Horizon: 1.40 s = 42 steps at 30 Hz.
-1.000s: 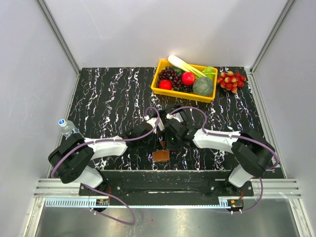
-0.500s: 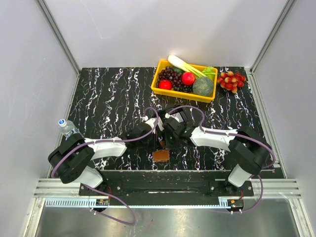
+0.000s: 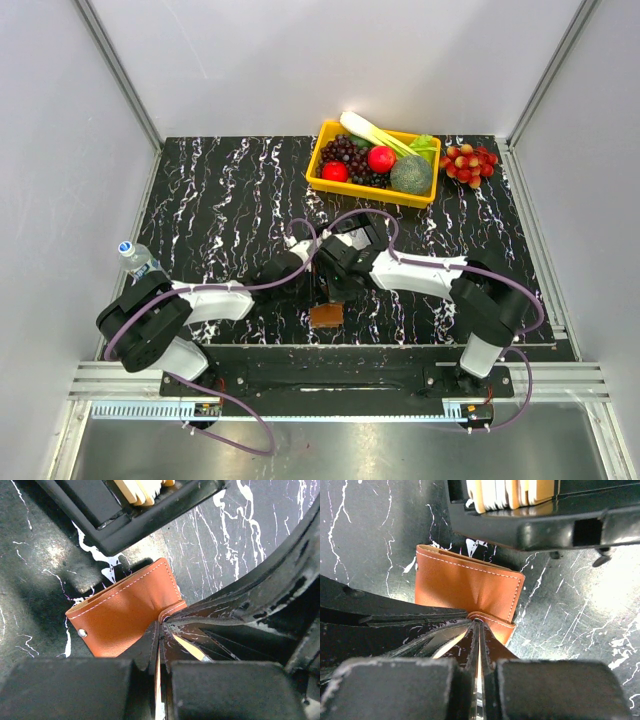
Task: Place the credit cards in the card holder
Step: Close the card holder at the center of the board.
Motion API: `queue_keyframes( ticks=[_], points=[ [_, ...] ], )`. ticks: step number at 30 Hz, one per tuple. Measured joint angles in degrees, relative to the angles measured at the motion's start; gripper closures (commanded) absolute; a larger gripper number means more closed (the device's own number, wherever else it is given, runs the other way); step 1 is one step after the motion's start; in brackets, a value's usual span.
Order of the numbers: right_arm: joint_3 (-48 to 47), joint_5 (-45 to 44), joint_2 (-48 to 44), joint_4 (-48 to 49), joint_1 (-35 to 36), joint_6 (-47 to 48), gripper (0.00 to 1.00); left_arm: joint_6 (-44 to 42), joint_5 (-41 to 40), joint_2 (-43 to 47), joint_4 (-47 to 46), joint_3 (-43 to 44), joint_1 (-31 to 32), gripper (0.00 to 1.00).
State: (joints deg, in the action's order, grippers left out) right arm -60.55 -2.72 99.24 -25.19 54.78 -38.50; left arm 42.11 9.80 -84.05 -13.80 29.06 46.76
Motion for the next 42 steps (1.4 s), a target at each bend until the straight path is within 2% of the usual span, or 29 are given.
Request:
queue_keyframes(
  ticks=[9,24,35,42],
  points=[
    [-3.1,-5.2,2.2,-3.6,2.7,0.2,0.98,1.7,0.0,0.0,-4.0,-2.5,-0.2,1.00],
    [-3.8,-8.8,3.0,-4.6,4.6,-0.3,0.99,2.7,0.2,-0.3,-6.2,-3.7,-0.2,1.00],
    [4.5,-11.3,-4.2,2.6,3.3,-2.5,0.95,1.2,-1.0,0.4,-0.6,-0.7,1.0,1.00],
    [5.0,-11.3,-4.4,6.1,1.1,-1.9,0.94,1.2,-1.0,0.4,-0.6,-0.7,1.1,1.00]
  ],
)
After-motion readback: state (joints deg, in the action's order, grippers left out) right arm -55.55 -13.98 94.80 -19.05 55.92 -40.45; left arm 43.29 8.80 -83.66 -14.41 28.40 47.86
